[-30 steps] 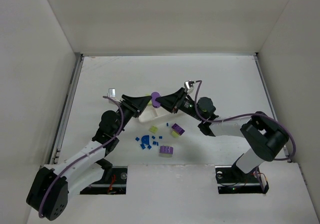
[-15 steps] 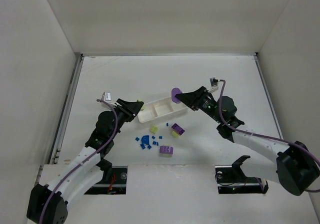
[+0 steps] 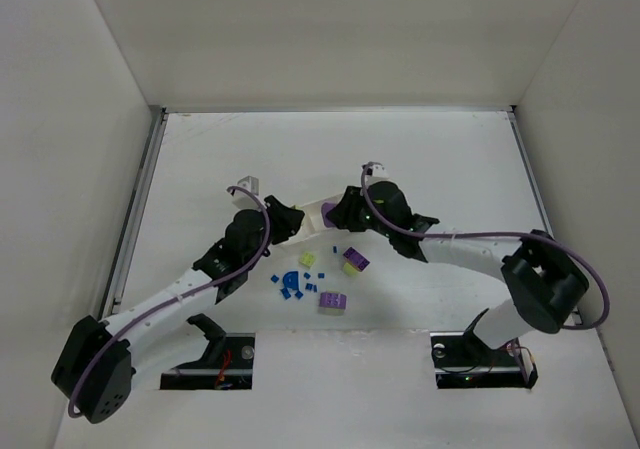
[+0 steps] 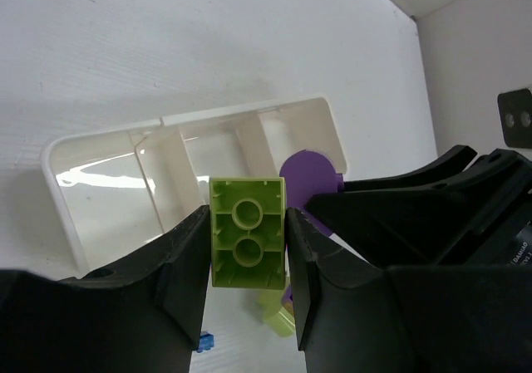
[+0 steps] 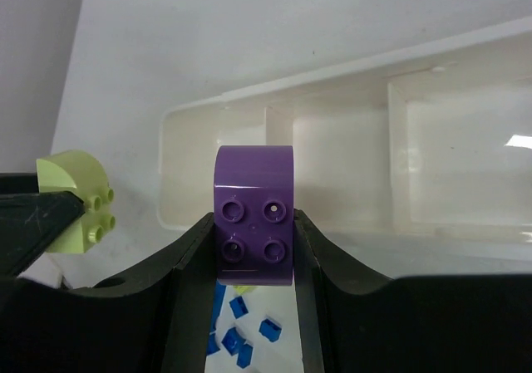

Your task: Sort the legos into containers by color

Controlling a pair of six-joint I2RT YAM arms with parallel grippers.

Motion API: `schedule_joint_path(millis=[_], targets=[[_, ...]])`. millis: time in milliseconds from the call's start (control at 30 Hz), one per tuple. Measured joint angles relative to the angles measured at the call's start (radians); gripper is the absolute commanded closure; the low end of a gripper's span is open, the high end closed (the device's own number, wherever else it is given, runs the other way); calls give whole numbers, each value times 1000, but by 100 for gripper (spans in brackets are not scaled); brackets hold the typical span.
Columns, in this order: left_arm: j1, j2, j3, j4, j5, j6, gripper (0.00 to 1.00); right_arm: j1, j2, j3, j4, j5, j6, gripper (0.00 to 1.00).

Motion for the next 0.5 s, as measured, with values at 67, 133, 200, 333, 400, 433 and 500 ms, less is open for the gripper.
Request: schedule_joint_path(millis=[67,133,200,333,400,433,500], targets=[[-10,15,4,-6,-20,17,87,15,46,36,-5,10,-13,79],[-14,37,9,-9,-36,31,86,22,88,71,-10,32,-22,75],[-15,61,13,-9,-48,42,86,28,119,94,-10,60,-29,65],[-14,113,15,-10,-66,56,86,31,140,102,-20,114,-40,50],[-15,142,23,-12,-74,64,86,35,139,102,-22,130,-43,45],[-15,155,27,-13,-77,69,86,38,137,102,-24,135,-47,44],[-17,179,39,-13,-85,79,86,41,125,101,-29,144,-50,44]])
